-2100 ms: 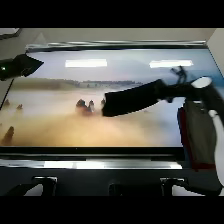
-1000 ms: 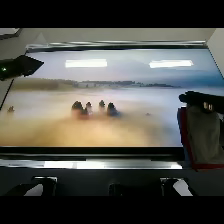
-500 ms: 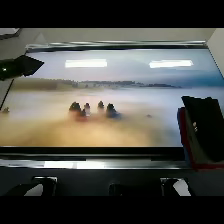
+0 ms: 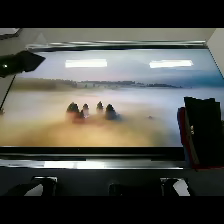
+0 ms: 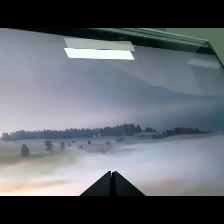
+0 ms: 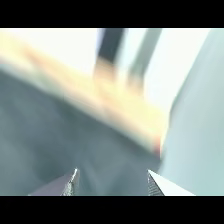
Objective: Fold the shirts.
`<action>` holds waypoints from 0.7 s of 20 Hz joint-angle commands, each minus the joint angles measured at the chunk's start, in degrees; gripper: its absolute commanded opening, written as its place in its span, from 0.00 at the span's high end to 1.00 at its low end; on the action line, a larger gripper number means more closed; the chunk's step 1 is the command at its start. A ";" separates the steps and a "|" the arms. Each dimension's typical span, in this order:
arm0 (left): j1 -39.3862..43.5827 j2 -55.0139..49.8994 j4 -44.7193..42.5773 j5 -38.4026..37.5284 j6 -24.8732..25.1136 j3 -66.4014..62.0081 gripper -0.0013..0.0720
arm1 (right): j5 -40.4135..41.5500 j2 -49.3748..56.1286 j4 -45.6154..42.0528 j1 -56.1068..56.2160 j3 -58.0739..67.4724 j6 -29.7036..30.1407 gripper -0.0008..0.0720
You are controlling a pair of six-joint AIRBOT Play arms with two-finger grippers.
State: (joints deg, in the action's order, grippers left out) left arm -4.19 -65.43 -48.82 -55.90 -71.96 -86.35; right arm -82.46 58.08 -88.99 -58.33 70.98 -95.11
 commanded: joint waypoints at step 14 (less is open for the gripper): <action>12.96 -8.76 -40.72 -21.00 -27.28 15.89 0.03 | -3.34 20.87 15.08 65.20 12.70 -4.76 0.15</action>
State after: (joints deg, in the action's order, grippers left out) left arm 8.32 -77.21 -90.70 -78.04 -95.02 -79.00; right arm -80.71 75.11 -74.37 0.71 84.36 -99.22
